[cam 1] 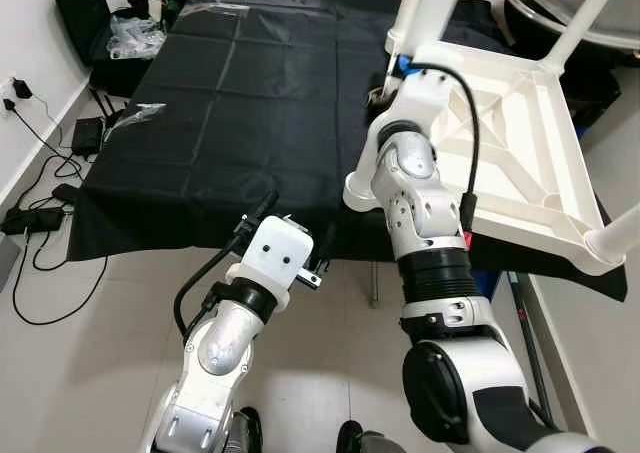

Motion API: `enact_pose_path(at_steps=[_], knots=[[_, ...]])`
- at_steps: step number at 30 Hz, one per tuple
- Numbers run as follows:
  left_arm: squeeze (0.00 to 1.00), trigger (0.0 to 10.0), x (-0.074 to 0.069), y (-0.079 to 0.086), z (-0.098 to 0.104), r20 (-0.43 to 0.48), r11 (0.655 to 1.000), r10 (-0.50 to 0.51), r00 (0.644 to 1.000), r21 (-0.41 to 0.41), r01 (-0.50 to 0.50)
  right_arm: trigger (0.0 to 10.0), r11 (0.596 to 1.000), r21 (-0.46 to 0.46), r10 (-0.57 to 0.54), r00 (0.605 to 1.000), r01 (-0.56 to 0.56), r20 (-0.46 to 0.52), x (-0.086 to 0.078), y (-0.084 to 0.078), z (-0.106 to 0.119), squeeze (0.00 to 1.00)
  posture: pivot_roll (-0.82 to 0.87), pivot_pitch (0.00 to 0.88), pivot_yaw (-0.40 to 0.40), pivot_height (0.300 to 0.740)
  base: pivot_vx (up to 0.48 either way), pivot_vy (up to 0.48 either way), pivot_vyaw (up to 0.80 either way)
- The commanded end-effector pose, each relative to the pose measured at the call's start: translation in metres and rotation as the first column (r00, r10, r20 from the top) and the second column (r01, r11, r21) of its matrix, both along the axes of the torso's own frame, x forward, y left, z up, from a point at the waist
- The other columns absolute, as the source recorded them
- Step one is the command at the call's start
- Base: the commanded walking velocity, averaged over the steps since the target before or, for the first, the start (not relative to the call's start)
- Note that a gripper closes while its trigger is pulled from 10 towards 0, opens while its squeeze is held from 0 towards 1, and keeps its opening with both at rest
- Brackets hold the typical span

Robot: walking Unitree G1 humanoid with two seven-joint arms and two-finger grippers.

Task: Building children table

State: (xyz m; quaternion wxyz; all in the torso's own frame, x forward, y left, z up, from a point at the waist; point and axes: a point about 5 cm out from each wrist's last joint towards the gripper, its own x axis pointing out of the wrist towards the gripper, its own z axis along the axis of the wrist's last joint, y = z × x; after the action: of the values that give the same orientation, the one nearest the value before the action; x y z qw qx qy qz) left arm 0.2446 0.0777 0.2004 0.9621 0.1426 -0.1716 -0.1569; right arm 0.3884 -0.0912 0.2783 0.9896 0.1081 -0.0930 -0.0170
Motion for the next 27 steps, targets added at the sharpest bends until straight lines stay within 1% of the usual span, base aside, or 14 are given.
enact_pose_path(at_steps=[1, 3, 4, 6, 8, 9, 12, 13, 14, 18, 22, 23, 24, 27], knots=[[0.0, 10.0, -0.002, -0.002, -0.005, -0.014, 1.0, -0.004, 1.0, 0.006, 0.004, 10.0, 0.991, -0.059, 0.118, 0.993, -0.119, -0.006, 0.004, 0.0, -0.005, 1.0, 0.18, 0.192, -0.089, 0.74, 0.0, 0.0, 0.0], [0.0, 10.0, -0.002, -0.002, -0.005, -0.014, 1.0, -0.004, 1.0, 0.005, 0.004, 10.0, 0.978, -0.096, 0.186, 0.983, -0.185, 0.001, 0.005, 0.002, -0.004, 1.0, 0.18, 0.192, -0.089, 0.74, 0.0, 0.0, 0.0], [0.0, 10.0, -0.002, -0.002, -0.005, -0.015, 1.0, -0.004, 1.0, 0.006, 0.004, 10.0, 0.94, -0.098, 0.329, 0.944, -0.328, -0.005, 0.005, 0.007, -0.004, 0.0, 0.18, 0.191, -0.086, 0.74, 0.0, 0.0, 0.0], [0.0, 10.0, -0.002, -0.002, -0.006, -0.016, 1.0, -0.005, 1.0, 0.005, 0.005, 10.0, 0.824, -0.171, 0.55, 0.835, -0.54, 0.017, 0.001, 0.006, -0.002, 0.0, 0.17, 0.188, -0.086, 0.74, 0.0, 0.0, 0.0], [0.0, 10.0, -0.002, -0.002, -0.006, -0.016, 1.0, -0.006, 1.0, 0.006, 0.006, 10.0, 0.753, -0.188, 0.644, 0.764, -0.631, 0.017, -0.002, 0.004, -0.001, 0.0, 0.18, 0.188, -0.088, 0.74, 0.0, 0.0, 0.0], [0.0, 10.0, -0.002, -0.002, -0.006, -0.016, 1.0, -0.006, 1.0, 0.006, 0.006, 10.0, 0.753, -0.188, 0.644, 0.764, -0.631, 0.017, -0.002, 0.004, -0.001, 0.0, 0.18, 0.188, -0.088, 0.74, 0.0, 0.0, 0.0], [0.0, 10.0, -0.001, -0.002, -0.005, -0.013, 1.0, -0.009, 1.0, 0.009, 0.009, 10.0, 0.546, -0.204, 0.83, 0.558, -0.813, -0.001, -0.009, -0.008, 0.003, 0.0, 0.18, 0.191, -0.087, 0.74, 0.0, 0.0, 0.0], [0.0, 10.0, -0.001, -0.002, -0.005, -0.013, 1.0, -0.009, 1.0, 0.009, 0.009, 10.0, 0.546, -0.204, 0.83, 0.558, -0.813, -0.001, -0.009, -0.008, 0.003, 0.0, 0.18, 0.191, -0.087, 0.74, 0.0, 0.0, 0.0], [0.0, 10.0, -0.001, -0.002, -0.005, -0.014, 1.0, -0.008, 1.0, 0.009, 0.008, 10.0, 0.434, -0.208, 0.894, 0.447, -0.877, -0.02, -0.013, -0.011, 0.002, 0.0, 0.18, 0.193, -0.088, 0.74, 0.0, 0.0, 0.0], [0.0, 10.0, -0.002, -0.002, -0.005, -0.015, 1.0, -0.007, 1.0, 0.009, 0.007, 10.0, 0.403, -0.206, 0.909, 0.417, -0.892, -0.026, -0.014, -0.012, 0.001, 0.0, 0.18, 0.193, -0.088, 0.74, 0.0, 0.0, 0.0], [0.0, 10.0, -0.003, 0.0, -0.006, -0.017, 1.0, -0.001, 1.0, 0.016, 0.002, 10.0, 0.261, -0.207, 0.959, 0.278, -0.943, -0.054, -0.013, -0.014, -0.003, 0.0, 0.19, 0.201, -0.091, 0.74, 0.0, 0.0, 0.0], [0.0, 10.0, -0.003, 0.0, -0.006, -0.017, 1.0, -0.001, 1.0, 0.016, 0.002, 10.0, 0.261, -0.207, 0.959, 0.278, -0.943, -0.054, -0.013, -0.014, -0.003, 0.0, 0.19, 0.201, -0.091, 0.74, 0.0, 0.0, 0.0], [0.0, 10.0, -0.004, 0.0, -0.006, -0.02, 1.0, 0.0, 1.0, 0.015, 0.0, 10.0, 0.188, -0.197, 0.976, 0.205, -0.962, -0.07, -0.014, -0.011, -0.005, 0.0, 0.19, 0.211, -0.089, 0.74, 0.0, 0.0, 0.0], [0.0, 10.0, -0.004, 0.0, -0.006, -0.023, 1.0, 0.001, 1.0, 0.013, 0.0, 10.0, 0.136, -0.19, 0.987, 0.15, -0.972, -0.063, -0.016, -0.009, -0.004, 0.0, 0.19, 0.211, -0.089, 0.74, 0.0, 0.0, 0.0]])
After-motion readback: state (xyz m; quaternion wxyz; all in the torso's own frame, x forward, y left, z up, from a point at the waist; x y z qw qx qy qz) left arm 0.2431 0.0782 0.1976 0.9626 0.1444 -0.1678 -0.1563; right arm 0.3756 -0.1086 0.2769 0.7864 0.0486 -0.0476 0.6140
